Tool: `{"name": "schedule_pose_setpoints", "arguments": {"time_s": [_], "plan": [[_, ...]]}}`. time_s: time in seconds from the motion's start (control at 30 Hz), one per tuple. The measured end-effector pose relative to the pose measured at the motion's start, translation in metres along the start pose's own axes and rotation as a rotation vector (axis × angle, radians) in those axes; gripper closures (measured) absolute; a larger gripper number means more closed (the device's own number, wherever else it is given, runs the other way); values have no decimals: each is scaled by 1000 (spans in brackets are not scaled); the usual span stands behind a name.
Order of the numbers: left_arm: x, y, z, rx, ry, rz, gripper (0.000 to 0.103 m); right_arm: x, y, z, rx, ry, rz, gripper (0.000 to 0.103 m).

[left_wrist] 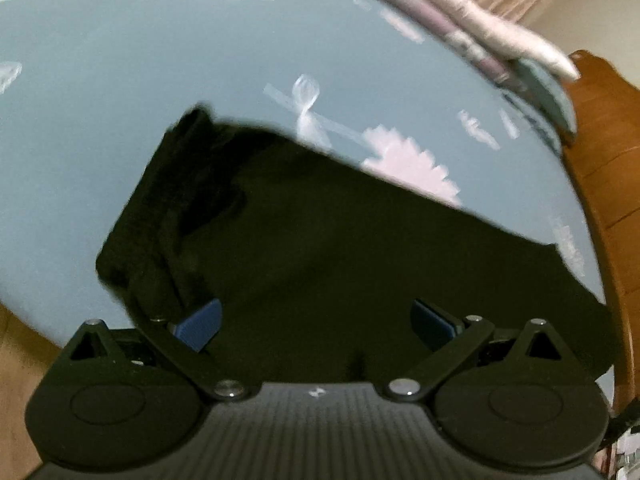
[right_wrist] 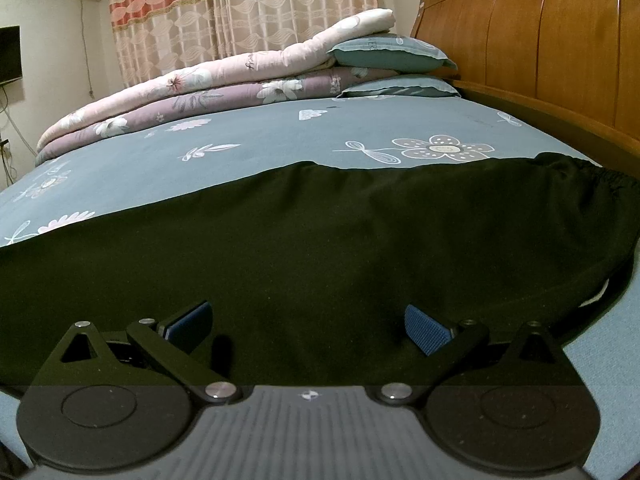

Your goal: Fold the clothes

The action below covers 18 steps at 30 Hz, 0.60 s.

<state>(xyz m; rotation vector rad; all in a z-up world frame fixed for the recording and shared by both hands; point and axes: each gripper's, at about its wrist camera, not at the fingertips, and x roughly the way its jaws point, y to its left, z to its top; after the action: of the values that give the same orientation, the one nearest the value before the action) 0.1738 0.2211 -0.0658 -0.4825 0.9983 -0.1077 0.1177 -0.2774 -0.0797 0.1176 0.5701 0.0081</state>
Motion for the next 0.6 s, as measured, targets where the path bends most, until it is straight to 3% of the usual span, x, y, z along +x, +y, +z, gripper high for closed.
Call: {"name": "schedule_pose_setpoints", "arguments": {"time_s": [0.2, 0.6], "plan": [[-4, -24, 6, 17, 9, -72, 3, 1, 3, 0, -20, 4, -15, 0], [33, -98, 12, 83, 54, -80, 3, 0, -4, 2, 22, 4, 13, 0]]}}
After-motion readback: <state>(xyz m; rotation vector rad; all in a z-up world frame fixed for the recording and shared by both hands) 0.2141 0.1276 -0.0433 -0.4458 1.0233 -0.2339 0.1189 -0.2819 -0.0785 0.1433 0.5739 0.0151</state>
